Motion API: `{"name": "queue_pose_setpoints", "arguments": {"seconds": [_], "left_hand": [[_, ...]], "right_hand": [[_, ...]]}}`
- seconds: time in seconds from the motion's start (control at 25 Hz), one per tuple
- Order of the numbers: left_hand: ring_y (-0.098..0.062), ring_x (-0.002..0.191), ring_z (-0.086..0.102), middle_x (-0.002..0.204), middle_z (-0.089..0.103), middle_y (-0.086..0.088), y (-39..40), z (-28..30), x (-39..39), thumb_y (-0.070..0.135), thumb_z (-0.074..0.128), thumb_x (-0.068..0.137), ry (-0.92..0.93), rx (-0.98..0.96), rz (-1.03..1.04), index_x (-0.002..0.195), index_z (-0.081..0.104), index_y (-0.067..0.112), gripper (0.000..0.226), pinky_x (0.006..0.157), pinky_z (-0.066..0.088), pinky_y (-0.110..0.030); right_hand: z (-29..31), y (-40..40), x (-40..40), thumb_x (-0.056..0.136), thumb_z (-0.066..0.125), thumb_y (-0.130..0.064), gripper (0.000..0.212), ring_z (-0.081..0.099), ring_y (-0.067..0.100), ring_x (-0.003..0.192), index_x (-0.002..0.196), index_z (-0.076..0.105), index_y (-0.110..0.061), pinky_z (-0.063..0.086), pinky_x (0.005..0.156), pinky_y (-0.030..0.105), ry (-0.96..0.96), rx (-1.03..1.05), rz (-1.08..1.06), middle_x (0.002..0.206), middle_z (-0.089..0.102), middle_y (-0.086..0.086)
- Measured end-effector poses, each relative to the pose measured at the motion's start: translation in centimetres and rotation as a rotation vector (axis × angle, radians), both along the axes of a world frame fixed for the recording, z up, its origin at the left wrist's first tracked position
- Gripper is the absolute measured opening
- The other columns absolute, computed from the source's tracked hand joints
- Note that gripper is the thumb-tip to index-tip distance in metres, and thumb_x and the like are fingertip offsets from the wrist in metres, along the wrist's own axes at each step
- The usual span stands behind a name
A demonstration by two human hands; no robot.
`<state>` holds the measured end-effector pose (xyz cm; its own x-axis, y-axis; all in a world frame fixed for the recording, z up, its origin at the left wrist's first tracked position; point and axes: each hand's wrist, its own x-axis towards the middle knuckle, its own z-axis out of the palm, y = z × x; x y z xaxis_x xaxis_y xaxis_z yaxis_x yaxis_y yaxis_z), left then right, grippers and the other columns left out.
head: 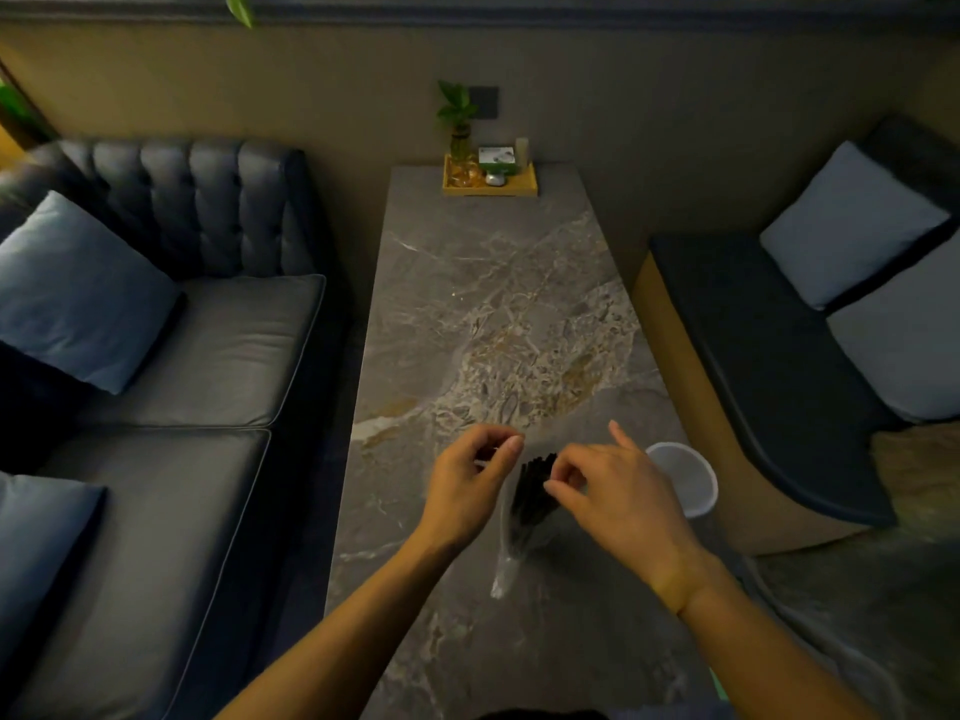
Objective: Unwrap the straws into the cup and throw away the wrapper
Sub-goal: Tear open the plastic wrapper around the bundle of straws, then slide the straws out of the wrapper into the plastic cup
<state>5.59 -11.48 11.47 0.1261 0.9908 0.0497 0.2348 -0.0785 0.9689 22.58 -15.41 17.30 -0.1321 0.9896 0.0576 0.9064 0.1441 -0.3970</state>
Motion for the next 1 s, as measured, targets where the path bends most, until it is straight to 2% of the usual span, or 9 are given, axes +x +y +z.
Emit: {"name": "queue_pose_setpoints", "arguments": {"seconds": [0.12,0.2,0.28,0.36,0.44,0.52,0.64,0.8,1.0], "left_hand": [[-0.001,0.094,0.064,0.105,0.068,0.010,-1.2,-2.1,-2.4,0.041,0.047,0.098,-0.092,-0.095,-0.021,0.109,0.064,0.034,0.022,0.076,0.051,-0.014],[-0.002,0.098,0.063,0.111,0.065,0.008,-2.5,-4.8,-4.7,0.045,0.046,0.094,-0.065,-0.222,-0.068,0.107,0.060,0.044,0.020,0.077,0.050,-0.014],[-0.007,0.107,0.059,0.123,0.059,0.007,-3.7,-7.7,-6.9,0.041,0.055,0.083,0.149,-0.338,-0.204,0.117,0.054,0.044,0.034,0.087,0.052,-0.024],[-0.011,0.116,0.051,0.130,0.049,0.008,-4.1,-10.3,-8.4,0.037,0.063,0.080,0.399,-0.348,-0.310,0.133,0.045,0.038,0.056,0.098,0.050,-0.034],[-0.012,0.116,0.048,0.126,0.047,0.010,-3.6,-11.5,-9.3,0.036,0.066,0.081,0.478,-0.334,-0.286,0.134,0.044,0.037,0.058,0.096,0.046,-0.030],[-0.011,0.108,0.053,0.117,0.052,0.011,-3.1,-11.8,-9.6,0.035,0.065,0.084,0.458,-0.337,-0.247,0.123,0.053,0.037,0.041,0.086,0.046,-0.025],[-0.007,0.085,0.064,0.090,0.068,0.011,-2.7,-11.8,-9.6,0.029,0.062,0.090,0.388,-0.329,-0.235,0.090,0.064,0.038,0.009,0.069,0.048,-0.019],[-0.003,0.072,0.069,0.078,0.076,0.003,-2.9,-10.6,-8.9,0.018,0.070,0.086,0.165,-0.302,-0.088,0.078,0.074,0.030,0.015,0.065,0.053,-0.015],[0.002,0.064,0.065,0.076,0.076,0.007,-1.4,-6.7,-7.6,0.011,0.073,0.083,-0.063,-0.212,0.081,0.078,0.078,0.027,0.017,0.060,0.052,-0.013]], "right_hand": [[0.1,0.4,-1.0,0.083,0.069,-0.033,0.011,0.062,0.015,0.070,0.077,0.064,-0.025,0.033,0.111,0.031,0.139,0.030,-0.066,0.073,0.069,-0.004],[0.5,0.8,-1.8,0.082,0.070,-0.033,0.010,0.063,0.011,0.070,0.077,0.066,-0.026,0.054,0.085,0.033,0.218,0.038,-0.108,0.073,0.070,-0.007],[1.0,1.3,-2.3,0.082,0.071,-0.032,0.008,0.063,0.008,0.071,0.079,0.067,-0.026,0.056,0.067,0.035,0.253,0.062,-0.127,0.075,0.070,-0.009],[1.3,1.8,-2.3,0.082,0.071,-0.029,0.006,0.064,0.007,0.072,0.080,0.067,-0.026,0.056,0.067,0.034,0.270,0.079,-0.128,0.076,0.069,-0.009],[1.7,2.3,-1.9,0.082,0.072,-0.029,0.006,0.064,0.006,0.072,0.079,0.067,-0.028,0.056,0.067,0.031,0.301,0.073,-0.140,0.074,0.069,-0.009],[2.2,2.6,-1.1,0.081,0.073,-0.028,0.006,0.065,0.006,0.070,0.077,0.068,-0.027,0.056,0.066,0.028,0.390,0.048,-0.175,0.072,0.070,-0.008],[2.7,2.9,0.6,0.082,0.073,-0.019,0.005,0.067,0.016,0.066,0.078,0.071,-0.021,0.057,0.067,0.032,0.580,-0.003,-0.234,0.070,0.071,0.001],[3.0,2.5,4.4,0.084,0.069,-0.008,0.012,0.064,0.021,0.068,0.095,0.071,-0.004,0.059,0.064,0.026,0.867,-0.116,-0.362,0.079,0.068,0.012],[2.6,1.2,10.4,0.088,0.066,-0.011,0.021,0.063,0.015,0.066,0.109,0.070,-0.011,0.060,0.060,0.026,0.992,-0.250,-0.461,0.080,0.064,0.010]]}}
